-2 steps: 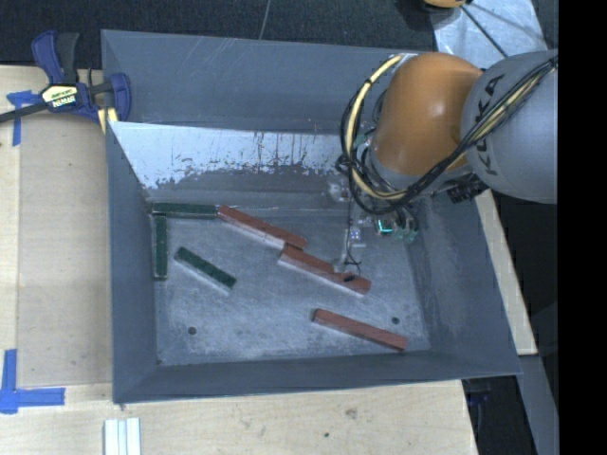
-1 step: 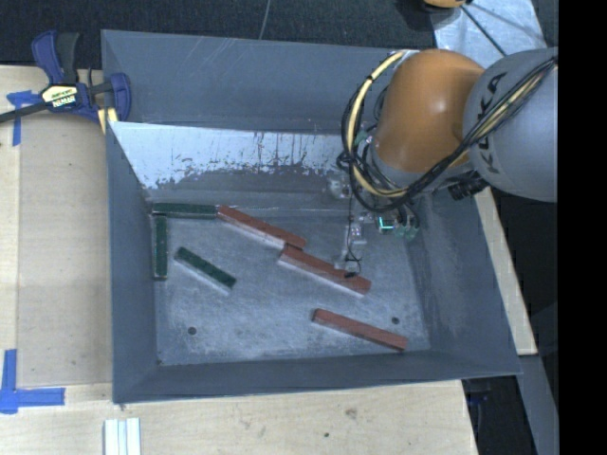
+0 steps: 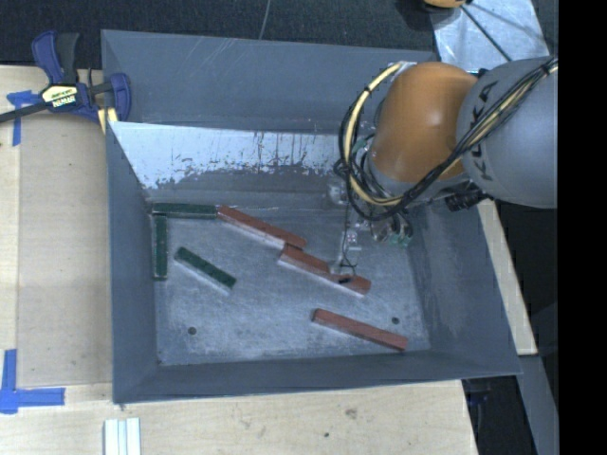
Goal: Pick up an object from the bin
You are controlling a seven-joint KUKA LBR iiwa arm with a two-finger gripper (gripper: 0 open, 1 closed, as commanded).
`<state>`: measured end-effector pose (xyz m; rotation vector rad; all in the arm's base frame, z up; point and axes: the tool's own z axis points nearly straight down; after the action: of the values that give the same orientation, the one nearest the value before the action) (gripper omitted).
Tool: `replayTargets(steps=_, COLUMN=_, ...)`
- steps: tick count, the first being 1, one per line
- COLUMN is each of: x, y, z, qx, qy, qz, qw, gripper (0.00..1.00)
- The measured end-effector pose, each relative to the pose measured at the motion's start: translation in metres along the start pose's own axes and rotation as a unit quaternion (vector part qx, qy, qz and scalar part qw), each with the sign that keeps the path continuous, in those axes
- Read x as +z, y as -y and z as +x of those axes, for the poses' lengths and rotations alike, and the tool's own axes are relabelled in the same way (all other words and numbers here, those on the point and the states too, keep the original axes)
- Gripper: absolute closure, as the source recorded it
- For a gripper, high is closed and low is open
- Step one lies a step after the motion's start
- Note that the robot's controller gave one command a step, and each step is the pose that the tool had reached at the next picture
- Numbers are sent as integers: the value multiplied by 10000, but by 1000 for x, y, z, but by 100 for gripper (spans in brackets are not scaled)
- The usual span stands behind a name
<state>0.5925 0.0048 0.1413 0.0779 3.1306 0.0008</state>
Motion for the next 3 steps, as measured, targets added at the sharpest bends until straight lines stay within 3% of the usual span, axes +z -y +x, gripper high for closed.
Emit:
replayTargets(steps=1, x=56, y=0, z=13, qx=141, qy=-17, qz=5, qw=9999, gripper=0)
replayTargets(steps=2, x=69, y=-11, z=12, qx=253, qy=-11, qz=0, qw=9997, gripper=100)
replayTargets(steps=3, x=69, y=-11, z=12, qx=253, qy=-11, qz=0, qw=9997, gripper=100)
